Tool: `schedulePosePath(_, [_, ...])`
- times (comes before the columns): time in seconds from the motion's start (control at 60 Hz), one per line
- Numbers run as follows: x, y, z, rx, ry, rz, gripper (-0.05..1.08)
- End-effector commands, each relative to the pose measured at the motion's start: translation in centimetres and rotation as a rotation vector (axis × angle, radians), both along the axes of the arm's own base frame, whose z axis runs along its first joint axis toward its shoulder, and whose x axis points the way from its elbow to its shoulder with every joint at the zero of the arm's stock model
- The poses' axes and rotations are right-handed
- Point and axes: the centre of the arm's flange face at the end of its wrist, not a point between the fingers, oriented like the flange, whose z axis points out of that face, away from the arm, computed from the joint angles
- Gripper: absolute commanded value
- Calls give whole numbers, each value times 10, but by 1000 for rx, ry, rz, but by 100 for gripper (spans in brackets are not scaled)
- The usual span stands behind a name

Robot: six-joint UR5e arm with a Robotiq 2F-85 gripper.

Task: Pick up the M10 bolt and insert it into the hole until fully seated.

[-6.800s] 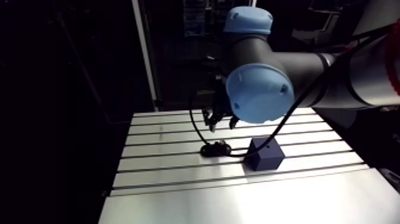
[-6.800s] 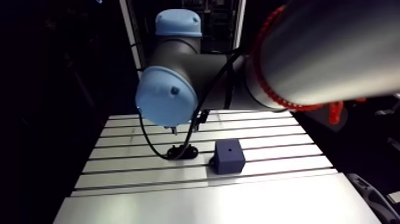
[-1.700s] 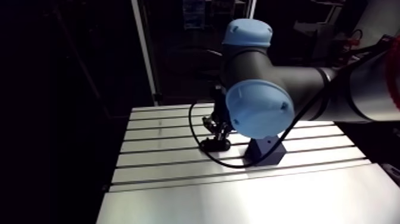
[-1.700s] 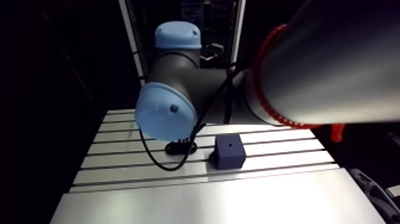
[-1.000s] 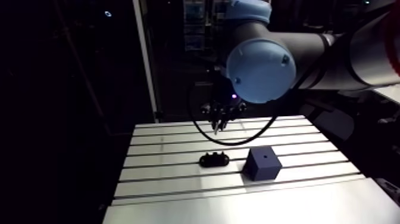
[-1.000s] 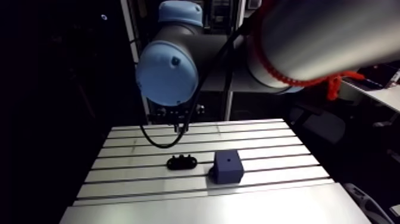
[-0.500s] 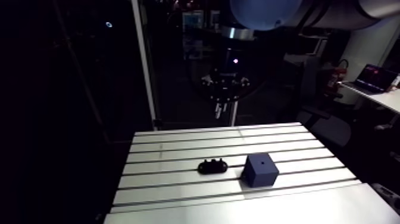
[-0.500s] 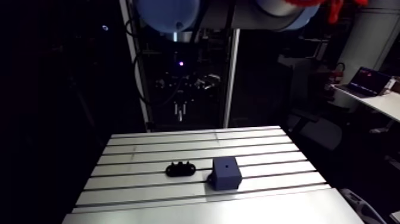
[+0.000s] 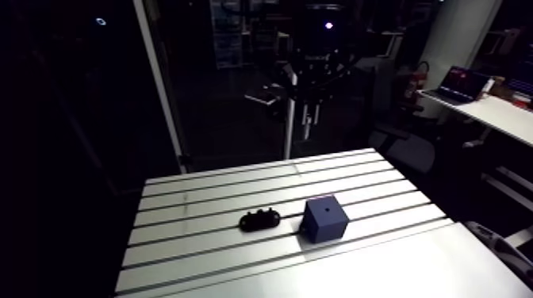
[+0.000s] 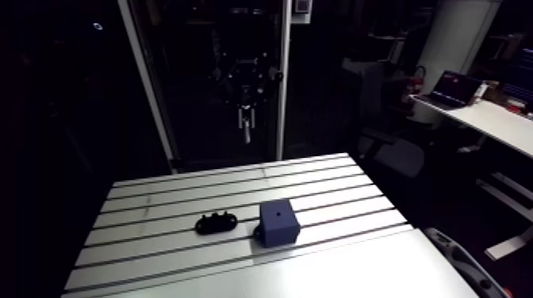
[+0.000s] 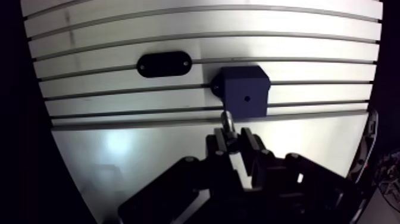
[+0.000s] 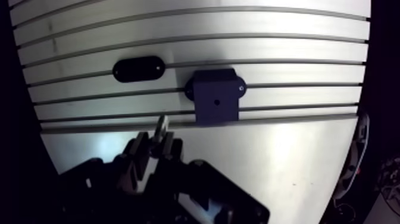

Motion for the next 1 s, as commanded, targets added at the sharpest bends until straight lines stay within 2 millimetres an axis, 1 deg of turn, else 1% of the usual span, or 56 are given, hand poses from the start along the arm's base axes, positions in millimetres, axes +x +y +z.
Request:
schedulePosePath(0.017, [0,27,-16,-18,-63,-21,108])
schedulePosePath(0.033, [-2,28,-20,-20,-70,-21,108])
schedulePosePath(0.217, [-3,31,-33,-25,-95,-26,108])
schedulePosePath(0.25, [-1,34,-43,-26,-114,-30,108])
schedulePosePath(0.317, [1,33,-50,-26,-123,-30,108])
schedulePosePath(0.583, [10,33,-74,-23,-136,-36,108])
schedulePosePath(0.733, [13,34,-79,2,-92,-33,108])
schedulePosePath(0.85, [18,35,-87,7,-106,-36,108])
schedulePosePath(1.0, [20,36,-91,5,-112,-40,108])
